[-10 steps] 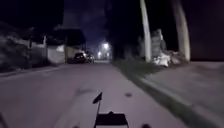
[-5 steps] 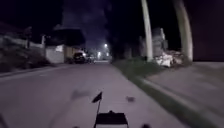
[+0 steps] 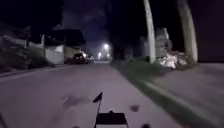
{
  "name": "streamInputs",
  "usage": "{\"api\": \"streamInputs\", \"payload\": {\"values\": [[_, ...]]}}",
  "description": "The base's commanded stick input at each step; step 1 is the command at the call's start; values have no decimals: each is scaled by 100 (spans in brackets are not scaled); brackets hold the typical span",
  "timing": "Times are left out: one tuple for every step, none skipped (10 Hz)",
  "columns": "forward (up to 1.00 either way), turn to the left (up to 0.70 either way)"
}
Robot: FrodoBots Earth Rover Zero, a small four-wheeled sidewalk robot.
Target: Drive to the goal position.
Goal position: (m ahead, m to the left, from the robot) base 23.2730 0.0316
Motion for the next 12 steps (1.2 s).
{"api": "streamInputs", "payload": {"values": [[50, 8], [50, 1], [50, 0], [50, 0], [50, 0], [50, 0], [50, 0], [50, 0], [50, 0], [50, 0], [50, 0], [50, 0]]}}
